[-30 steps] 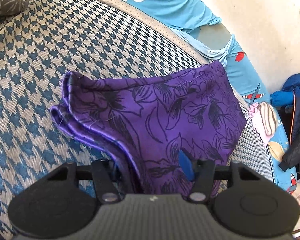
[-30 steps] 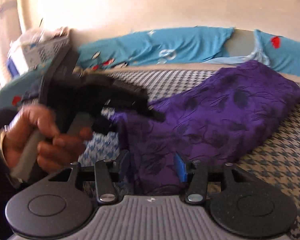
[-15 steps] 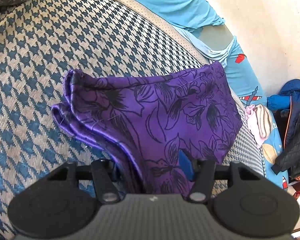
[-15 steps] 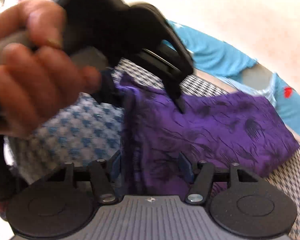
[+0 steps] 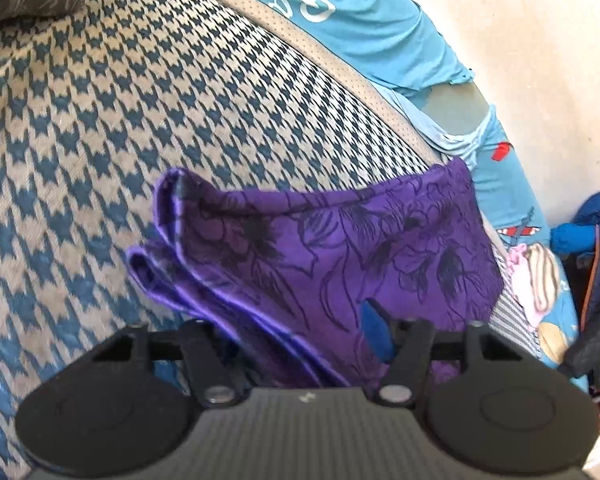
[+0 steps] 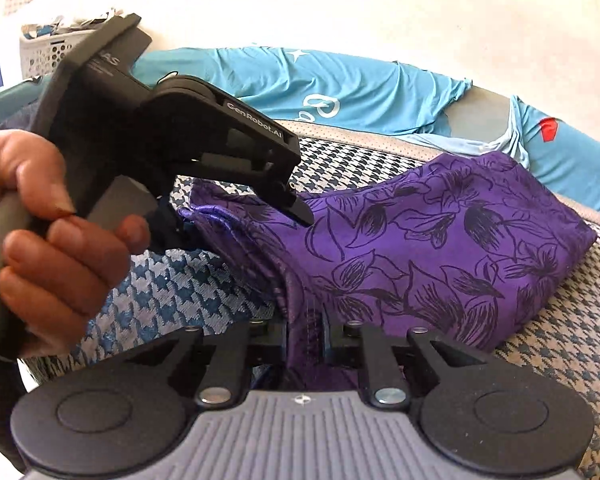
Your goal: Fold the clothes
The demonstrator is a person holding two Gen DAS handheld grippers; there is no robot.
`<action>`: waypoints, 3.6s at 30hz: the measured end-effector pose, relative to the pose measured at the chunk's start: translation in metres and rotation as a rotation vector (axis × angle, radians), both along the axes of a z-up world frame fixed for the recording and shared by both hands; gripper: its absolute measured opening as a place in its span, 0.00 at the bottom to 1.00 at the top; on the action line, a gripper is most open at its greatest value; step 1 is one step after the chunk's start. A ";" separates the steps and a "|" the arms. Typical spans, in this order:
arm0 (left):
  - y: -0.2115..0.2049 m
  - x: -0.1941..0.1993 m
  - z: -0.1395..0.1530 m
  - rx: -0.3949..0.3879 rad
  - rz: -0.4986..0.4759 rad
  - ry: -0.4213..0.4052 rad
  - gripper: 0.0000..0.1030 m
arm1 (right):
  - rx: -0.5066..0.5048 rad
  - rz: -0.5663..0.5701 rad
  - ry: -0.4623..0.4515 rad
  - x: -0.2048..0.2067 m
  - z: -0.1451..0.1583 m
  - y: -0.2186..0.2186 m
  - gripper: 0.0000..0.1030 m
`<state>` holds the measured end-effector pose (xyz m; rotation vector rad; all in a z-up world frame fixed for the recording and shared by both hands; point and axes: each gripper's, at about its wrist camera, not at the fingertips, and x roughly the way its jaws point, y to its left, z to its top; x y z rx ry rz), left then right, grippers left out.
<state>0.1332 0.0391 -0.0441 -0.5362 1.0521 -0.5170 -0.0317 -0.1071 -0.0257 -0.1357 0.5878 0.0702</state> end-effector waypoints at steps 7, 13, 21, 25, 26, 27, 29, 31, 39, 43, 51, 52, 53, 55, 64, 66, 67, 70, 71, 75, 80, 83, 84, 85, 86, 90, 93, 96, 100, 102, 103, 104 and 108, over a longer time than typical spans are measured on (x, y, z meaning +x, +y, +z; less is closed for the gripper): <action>0.004 0.009 -0.004 0.045 0.028 0.035 0.15 | 0.029 0.008 0.011 0.006 0.003 0.001 0.15; -0.003 0.011 0.007 0.137 0.004 -0.012 0.11 | 0.047 0.000 0.023 0.013 0.006 0.003 0.14; 0.018 0.025 0.035 0.180 0.037 -0.094 0.10 | 0.120 0.043 0.003 0.023 0.018 0.019 0.14; 0.043 0.042 0.049 0.192 0.044 -0.120 0.10 | 0.168 0.092 -0.002 0.035 0.023 0.032 0.11; 0.048 0.046 0.051 0.201 0.047 -0.125 0.10 | 0.178 0.103 -0.005 0.037 0.025 0.037 0.11; 0.054 0.051 0.053 0.209 0.050 -0.130 0.10 | 0.186 0.115 -0.006 0.041 0.026 0.043 0.11; 0.069 0.057 0.057 0.224 0.061 -0.131 0.10 | 0.213 0.138 0.000 0.050 0.027 0.054 0.11; 0.083 0.068 0.060 0.223 0.078 -0.119 0.10 | 0.231 0.159 0.006 0.059 0.026 0.066 0.11; 0.116 0.099 0.060 0.273 0.115 -0.106 0.12 | 0.277 0.223 0.029 0.091 0.023 0.103 0.11; 0.121 0.108 0.044 0.338 0.160 -0.025 0.24 | 0.282 0.226 0.050 0.103 0.016 0.107 0.16; 0.124 0.089 0.061 0.409 0.269 -0.117 0.44 | 0.264 0.284 0.029 0.089 0.029 0.061 0.17; 0.122 0.087 0.061 0.401 0.265 -0.124 0.45 | 0.255 0.273 0.025 0.089 0.031 0.051 0.17; 0.119 0.088 0.061 0.388 0.258 -0.124 0.45 | 0.245 0.261 0.023 0.090 0.033 0.042 0.17; 0.111 0.086 0.059 0.361 0.232 -0.123 0.45 | 0.214 0.235 0.017 0.094 0.035 0.024 0.17; 0.057 0.074 0.038 0.369 0.076 -0.115 0.50 | 0.194 0.099 0.031 0.134 0.032 -0.043 0.17; 0.047 0.072 0.035 0.377 0.055 -0.120 0.51 | 0.205 0.081 0.026 0.142 0.030 -0.049 0.17; 0.043 0.071 0.034 0.378 0.044 -0.119 0.51 | 0.209 0.074 0.022 0.145 0.030 -0.052 0.17; 0.036 0.070 0.032 0.377 0.027 -0.113 0.52 | 0.216 0.051 0.005 0.155 0.029 -0.058 0.17; 0.034 0.070 0.031 0.377 0.022 -0.110 0.52 | 0.223 0.043 0.001 0.159 0.030 -0.061 0.17; 0.026 0.071 0.026 0.390 0.006 -0.106 0.53 | 0.235 0.019 -0.005 0.176 0.030 -0.069 0.17; 0.021 0.070 0.023 0.405 -0.003 -0.117 0.62 | 0.262 -0.005 0.014 0.197 0.024 -0.078 0.17; 0.017 0.070 0.023 0.415 -0.010 -0.130 0.65 | 0.258 0.017 0.016 0.209 0.021 -0.074 0.17; 0.016 0.070 0.023 0.417 -0.010 -0.134 0.65 | 0.253 0.024 0.020 0.213 0.019 -0.073 0.17; 0.016 0.071 0.023 0.419 -0.010 -0.137 0.66 | 0.250 0.025 0.031 0.218 0.016 -0.071 0.17; 0.015 0.072 0.024 0.420 -0.010 -0.137 0.67 | 0.256 0.016 0.045 0.223 0.012 -0.072 0.17; 0.011 0.074 0.024 0.415 -0.017 -0.135 0.75 | 0.275 -0.022 0.094 0.239 0.000 -0.074 0.15; 0.007 0.075 0.022 0.425 -0.022 -0.140 0.77 | 0.268 -0.038 0.103 0.246 -0.003 -0.073 0.13; 0.001 0.075 0.021 0.450 -0.031 -0.154 0.80 | 0.265 -0.042 0.097 0.251 -0.004 -0.072 0.12; -0.007 0.074 0.020 0.481 -0.042 -0.168 0.85 | 0.269 -0.048 0.080 0.256 -0.006 -0.072 0.12; -0.011 0.073 0.019 0.497 -0.044 -0.175 0.85 | 0.275 -0.054 0.072 0.260 -0.006 -0.072 0.12; -0.012 0.073 0.019 0.505 -0.044 -0.178 0.86 | 0.277 -0.057 0.068 0.261 -0.006 -0.072 0.11; -0.013 0.073 0.019 0.509 -0.043 -0.177 0.86 | 0.281 -0.059 0.067 0.263 -0.006 -0.072 0.11; -0.011 0.074 0.020 0.499 -0.031 -0.166 0.86 | 0.318 -0.066 0.071 0.269 -0.004 -0.078 0.11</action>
